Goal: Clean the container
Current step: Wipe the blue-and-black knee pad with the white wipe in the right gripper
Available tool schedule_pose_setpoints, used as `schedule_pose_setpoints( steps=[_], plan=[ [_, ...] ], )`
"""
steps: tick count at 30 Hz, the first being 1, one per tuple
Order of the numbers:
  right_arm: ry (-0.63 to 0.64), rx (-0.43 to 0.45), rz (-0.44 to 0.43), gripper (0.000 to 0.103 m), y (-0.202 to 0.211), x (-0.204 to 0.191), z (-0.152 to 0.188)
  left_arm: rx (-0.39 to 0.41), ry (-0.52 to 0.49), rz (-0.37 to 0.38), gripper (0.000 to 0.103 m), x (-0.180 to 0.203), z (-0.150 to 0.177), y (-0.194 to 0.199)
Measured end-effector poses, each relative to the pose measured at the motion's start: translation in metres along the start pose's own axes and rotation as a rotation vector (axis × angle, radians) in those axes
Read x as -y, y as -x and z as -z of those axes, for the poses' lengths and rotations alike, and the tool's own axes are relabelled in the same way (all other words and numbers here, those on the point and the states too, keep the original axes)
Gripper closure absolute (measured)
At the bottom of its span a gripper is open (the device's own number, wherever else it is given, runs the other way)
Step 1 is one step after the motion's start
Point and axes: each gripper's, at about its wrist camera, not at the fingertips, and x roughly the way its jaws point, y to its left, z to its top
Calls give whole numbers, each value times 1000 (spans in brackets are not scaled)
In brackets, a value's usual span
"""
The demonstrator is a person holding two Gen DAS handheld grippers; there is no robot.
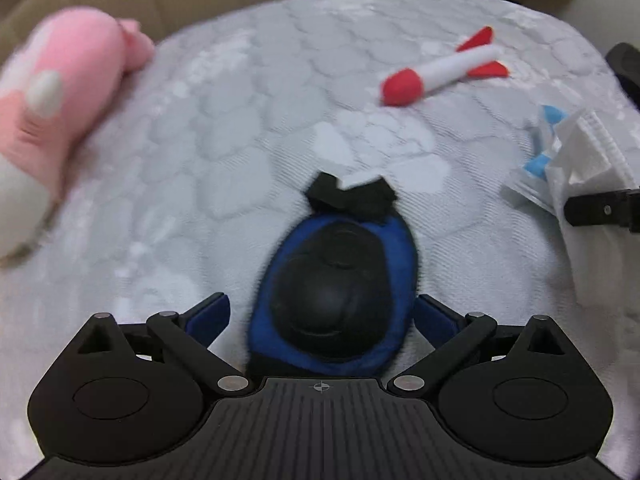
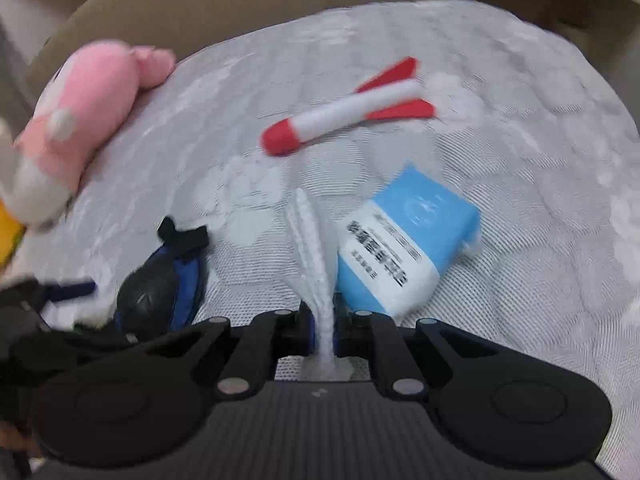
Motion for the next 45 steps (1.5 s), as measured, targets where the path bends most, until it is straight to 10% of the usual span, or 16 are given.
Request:
schedule_pose_setpoints(
  steps=[7, 12, 17, 21, 30, 34, 40, 45],
  plan=[
    [-149, 40, -111, 93, 20, 18, 14, 4, -3, 130, 17, 5, 6, -9],
    [-73, 140, -118, 93, 30, 10, 5, -18, 50, 450, 16, 10, 9, 9],
    [-48, 144, -269, 92, 32, 1, 4, -82, 20, 346, 10, 21, 16, 17],
    [-59, -30, -502, 92, 2, -17, 2, -138, 43, 216, 5, 21, 24, 43],
    [58, -71, -73, 93, -28, -7, 2, -245, 224, 368, 2, -7, 49, 28],
    [7, -21, -139, 93, -10, -6, 1, -209, 148, 380, 2, 2, 47, 33],
    [-68, -136, -532, 92, 3, -38, 20, -235, 68, 411, 2, 18, 50, 30],
    [88, -207, -329, 92, -11, -61, 36, -246, 16, 373, 2, 26, 51, 27]
  ],
)
